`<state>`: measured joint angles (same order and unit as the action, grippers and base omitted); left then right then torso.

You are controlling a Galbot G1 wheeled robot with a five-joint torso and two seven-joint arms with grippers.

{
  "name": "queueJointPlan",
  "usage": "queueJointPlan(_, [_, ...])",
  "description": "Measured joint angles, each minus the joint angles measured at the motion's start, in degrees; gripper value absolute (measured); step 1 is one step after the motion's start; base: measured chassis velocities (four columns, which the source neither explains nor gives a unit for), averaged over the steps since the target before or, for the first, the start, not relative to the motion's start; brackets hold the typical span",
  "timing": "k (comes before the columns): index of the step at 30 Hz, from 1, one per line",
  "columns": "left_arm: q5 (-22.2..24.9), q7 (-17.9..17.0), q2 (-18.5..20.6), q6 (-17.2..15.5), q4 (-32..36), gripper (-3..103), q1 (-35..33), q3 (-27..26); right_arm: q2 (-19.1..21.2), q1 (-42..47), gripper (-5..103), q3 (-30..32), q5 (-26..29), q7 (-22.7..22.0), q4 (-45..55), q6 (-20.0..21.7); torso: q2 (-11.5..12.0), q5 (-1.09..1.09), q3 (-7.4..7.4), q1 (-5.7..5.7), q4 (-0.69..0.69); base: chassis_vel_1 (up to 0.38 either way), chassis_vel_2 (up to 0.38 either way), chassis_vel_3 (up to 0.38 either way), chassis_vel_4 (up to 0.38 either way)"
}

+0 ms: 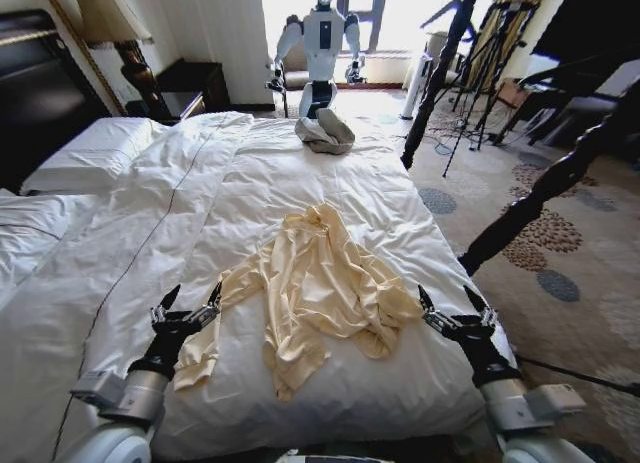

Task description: Pick up the clothes from the bed and hang them on the clothes hanger.

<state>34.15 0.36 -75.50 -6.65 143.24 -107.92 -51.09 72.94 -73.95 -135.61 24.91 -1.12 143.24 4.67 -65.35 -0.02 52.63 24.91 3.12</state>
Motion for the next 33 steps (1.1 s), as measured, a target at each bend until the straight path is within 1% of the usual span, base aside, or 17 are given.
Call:
queueJointPlan(2, [0.0,0.0,0.0,0.0,0.0,100,0.0,0.0,-0.2,-0.1,100,0.0,-0.1,-0.1,0.0,-0.6,0.0,-0.01,0.00,0.00,0.00,0.000,0.000,0.000,0.000])
queueJointPlan(4, [0.0,0.0,0.0,0.0,0.0,100,0.0,0.0,-0.2,-0.3,100,0.4,-0.6,1.3,0.0,0.3,0.0,-0.01,0.00,0.00,0.00,0.000,0.000,0.000,0.000])
queueJointPlan(8, [-0.1,0.0,0.0,0.0,0.0,100,0.0,0.0,-0.2,-0.8,100,0.4,-0.9,2.6,0.0,0.6,0.0,0.00,0.00,0.00,0.00,0.000,0.000,0.000,0.000])
queueJointPlan(21, [-0.2,0.0,0.0,-0.1,0.0,100,0.0,0.1,-1.6,-2.2,100,0.3,-0.8,2.8,0.0,0.3,0.0,0.00,0.00,0.00,0.00,0.000,0.000,0.000,0.000])
queueJointPlan(23, [-0.3,0.0,0.0,-0.1,0.0,100,0.0,0.1,-2.9,-3.2,100,0.3,-0.5,2.6,0.0,0.3,0.0,0.00,0.00,0.00,0.00,0.000,0.000,0.000,0.000])
queueJointPlan(24, [-0.3,0.0,0.0,-0.1,0.0,100,0.0,0.1,-2.9,-3.2,100,0.3,-0.5,2.6,0.0,0.3,0.0,0.00,0.00,0.00,0.00,0.000,0.000,0.000,0.000])
queueJointPlan(26, [-0.5,0.0,0.0,-0.3,0.0,100,0.1,0.3,-3.9,-4.4,100,0.0,-0.1,1.7,0.0,0.5,0.0,0.01,0.00,0.00,0.01,0.000,0.000,0.000,0.000])
queueJointPlan(27, [-1.0,-0.1,0.0,-0.6,0.0,102,0.2,0.7,-5.3,-5.9,100,-0.3,0.7,0.7,0.0,1.3,0.0,-0.01,0.00,0.00,-0.01,0.000,0.000,0.000,0.000])
queueJointPlan(28, [-1.2,-0.1,0.0,-0.7,0.0,100,0.3,0.9,-6.2,-6.9,100,-0.4,1.2,0.5,-0.3,1.8,0.0,-0.01,0.00,0.00,-0.01,0.000,0.000,0.000,0.000])
queueJointPlan(31, [-1.3,-0.2,0.0,-0.8,0.0,98,0.3,1.0,-7.4,-8.1,100,-0.5,2.1,0.2,-1.2,2.6,0.0,0.01,0.00,0.00,0.00,0.000,0.000,0.000,0.000])
queueJointPlan(33, [-0.9,-0.2,1.2,-1.5,0.0,97,1.5,1.9,-9.3,-10.1,100,-1.3,4.3,-0.1,-3.5,3.5,0.0,0.00,0.00,0.00,-0.04,0.000,0.000,0.000,0.000])
